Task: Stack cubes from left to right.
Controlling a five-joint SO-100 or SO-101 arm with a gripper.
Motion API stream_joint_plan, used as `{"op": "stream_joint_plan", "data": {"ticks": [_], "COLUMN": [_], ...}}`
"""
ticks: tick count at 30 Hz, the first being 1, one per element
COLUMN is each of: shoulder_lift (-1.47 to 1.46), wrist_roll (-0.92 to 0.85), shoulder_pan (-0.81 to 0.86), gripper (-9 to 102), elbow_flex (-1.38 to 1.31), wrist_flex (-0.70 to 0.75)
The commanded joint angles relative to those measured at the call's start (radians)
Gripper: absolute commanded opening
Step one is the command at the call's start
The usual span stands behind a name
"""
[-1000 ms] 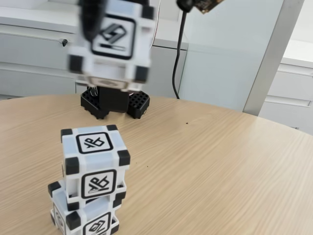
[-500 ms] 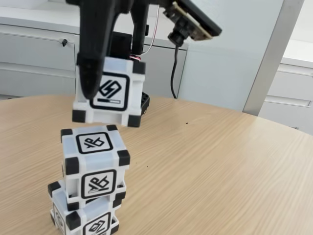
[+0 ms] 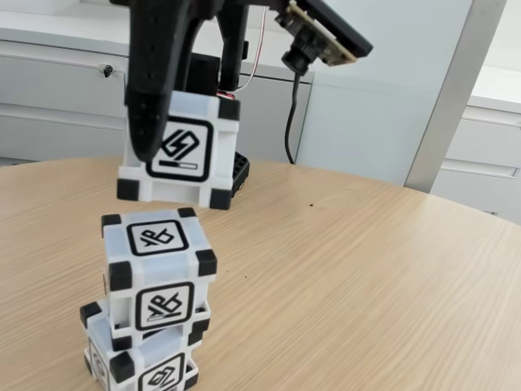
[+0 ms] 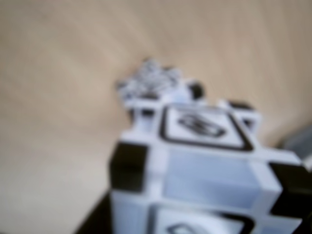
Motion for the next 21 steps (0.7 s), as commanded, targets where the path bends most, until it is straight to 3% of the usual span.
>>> {"op": "stream_joint_plan", "data": {"ticks": [1, 7, 21], "shoulder_lift": [-0.005, -0.044, -0.046], "wrist_roll": [-0.002, 0.035, 0.026], "shoulder_pan": [0.009, 0.008, 0.008], "gripper": [13, 14, 13], "elbow_flex": [-0.037, -0.023, -0.035], "wrist_flex": [-0.017, -0.138, -0.138]}}
